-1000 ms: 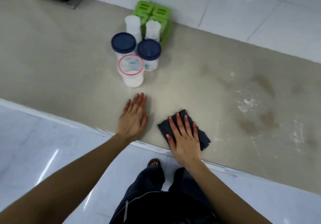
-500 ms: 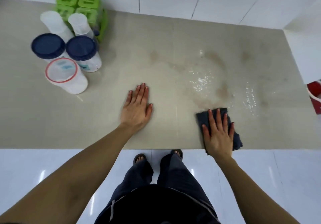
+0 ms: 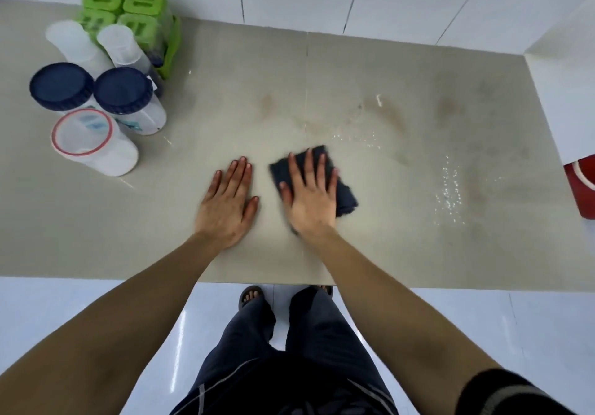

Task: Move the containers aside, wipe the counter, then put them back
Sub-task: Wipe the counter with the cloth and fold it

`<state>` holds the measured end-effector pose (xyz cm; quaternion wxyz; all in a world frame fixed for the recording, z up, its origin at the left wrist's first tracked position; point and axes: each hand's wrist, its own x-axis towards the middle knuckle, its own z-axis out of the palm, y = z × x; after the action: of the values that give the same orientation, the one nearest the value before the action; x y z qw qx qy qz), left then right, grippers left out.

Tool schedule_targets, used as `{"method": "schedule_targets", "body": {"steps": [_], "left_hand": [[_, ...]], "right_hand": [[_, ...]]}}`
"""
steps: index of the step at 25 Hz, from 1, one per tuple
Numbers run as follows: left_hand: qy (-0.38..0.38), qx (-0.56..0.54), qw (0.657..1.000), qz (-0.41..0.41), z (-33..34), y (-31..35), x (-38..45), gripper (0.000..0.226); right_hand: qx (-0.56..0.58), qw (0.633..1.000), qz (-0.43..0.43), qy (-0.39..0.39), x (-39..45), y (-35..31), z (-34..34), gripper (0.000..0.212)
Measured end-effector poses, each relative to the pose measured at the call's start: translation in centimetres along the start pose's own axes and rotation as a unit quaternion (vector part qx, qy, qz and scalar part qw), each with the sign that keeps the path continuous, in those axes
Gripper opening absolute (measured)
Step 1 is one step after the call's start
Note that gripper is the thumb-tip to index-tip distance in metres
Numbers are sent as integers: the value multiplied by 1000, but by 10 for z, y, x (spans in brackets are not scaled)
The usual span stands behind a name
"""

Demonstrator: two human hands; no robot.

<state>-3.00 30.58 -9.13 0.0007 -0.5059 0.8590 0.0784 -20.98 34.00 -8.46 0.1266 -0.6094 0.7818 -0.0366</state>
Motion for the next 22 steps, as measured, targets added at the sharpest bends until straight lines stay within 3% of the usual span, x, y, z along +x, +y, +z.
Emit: {"method": "schedule_targets", "body": {"steps": [3, 6, 8, 12, 14, 16, 18, 20, 22], "left_hand": [[-4, 2, 1000, -4, 0, 0, -2, 66], [-1, -5, 1000, -5, -1, 1, -1, 66], [1, -3, 1000, -4, -1, 2, -2, 66], [11, -50, 999, -6, -4, -9, 9, 66], [30, -46, 998, -29, -10, -23, 33, 67], [40, -29, 998, -49, -14, -40, 59, 69], [27, -14, 998, -61, -13, -52, 75, 71], [25, -8, 998, -63, -9, -56, 79, 70], [30, -8, 998, -62, -8, -54, 79, 68]], "right_hand": [[-4, 997, -70, -10, -56, 45, -2, 59], [-32, 999, 25, 5, -69, 126, -18, 61], [-37, 994, 100, 6, -35, 153, -28, 61], [4, 986, 161, 28, 66, 98, -30, 64], [0, 994, 105, 28, 83, 46, -18, 64], [-6, 1000, -4, 27, 59, 8, -6, 63], [-3, 995, -95, 7, 13, 8, 1, 61], [-7, 995, -103, 8, -11, 50, -3, 59], [-24, 998, -36, 50, -4, 106, -13, 60]]}}
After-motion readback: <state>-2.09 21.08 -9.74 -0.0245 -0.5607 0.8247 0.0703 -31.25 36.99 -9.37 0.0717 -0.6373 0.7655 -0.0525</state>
